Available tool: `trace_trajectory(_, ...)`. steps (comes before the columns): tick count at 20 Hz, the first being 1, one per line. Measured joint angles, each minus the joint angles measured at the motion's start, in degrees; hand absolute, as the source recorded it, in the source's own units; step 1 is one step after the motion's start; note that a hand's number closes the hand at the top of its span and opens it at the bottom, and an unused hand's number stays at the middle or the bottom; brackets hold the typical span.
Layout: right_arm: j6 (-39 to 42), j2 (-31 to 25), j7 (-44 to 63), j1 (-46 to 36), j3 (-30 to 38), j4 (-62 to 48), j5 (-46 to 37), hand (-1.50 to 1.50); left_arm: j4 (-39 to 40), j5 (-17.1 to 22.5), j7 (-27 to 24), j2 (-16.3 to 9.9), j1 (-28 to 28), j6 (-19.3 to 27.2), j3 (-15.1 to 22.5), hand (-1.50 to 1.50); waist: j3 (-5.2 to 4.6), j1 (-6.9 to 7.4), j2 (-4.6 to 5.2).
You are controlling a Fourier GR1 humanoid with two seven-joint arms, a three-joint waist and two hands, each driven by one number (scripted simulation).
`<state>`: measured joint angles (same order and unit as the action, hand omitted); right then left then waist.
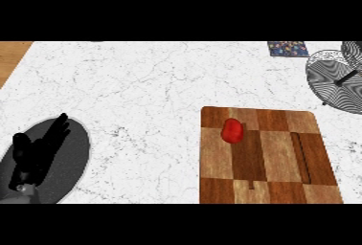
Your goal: Pick the lemon from the cutting board and place it in the tiered basket
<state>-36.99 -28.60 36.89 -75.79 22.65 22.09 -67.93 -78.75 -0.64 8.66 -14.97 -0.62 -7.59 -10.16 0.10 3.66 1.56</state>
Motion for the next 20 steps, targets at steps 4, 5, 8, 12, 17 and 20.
trace_trajectory(4,2.3,-3.8,-2.2,1.2,-2.6,-4.6,-3.6,1.50,-0.3,0.2,0.6,-0.3,-0.7,-0.1,-0.2,0.00,-0.18,0.14,0.32)
trace_trajectory(5,4.2,-5.3,-2.2,1.5,-4.3,-5.8,-5.6,1.50,-0.4,0.3,0.7,-0.5,-0.6,-0.4,-0.3,0.00,-0.20,0.15,0.31)
trace_trajectory(8,9.7,-8.7,-2.3,0.5,-8.3,-8.7,-10.4,1.50,-0.5,0.5,0.4,-0.7,-0.5,-0.6,-0.5,0.00,-0.19,0.47,0.27)
trace_trajectory(12,15.9,-11.6,-4.4,-1.5,-12.1,-11.5,-14.7,1.50,0.1,0.4,0.2,-0.6,-0.6,-0.8,-0.3,0.00,-0.14,0.63,0.24)
trace_trajectory(17,19.8,-13.6,-8.3,-3.0,-13.9,-13.3,-16.6,1.50,0.6,0.6,0.8,-0.9,-1.5,-1.1,-0.7,0.00,-0.07,0.52,0.16)
trace_trajectory(20,22.3,-14.7,-10.1,-4.0,-14.7,-14.3,-17.6,1.50,1.0,0.6,0.9,-1.1,-1.9,-1.1,-0.9,0.00,-0.04,0.60,0.19)
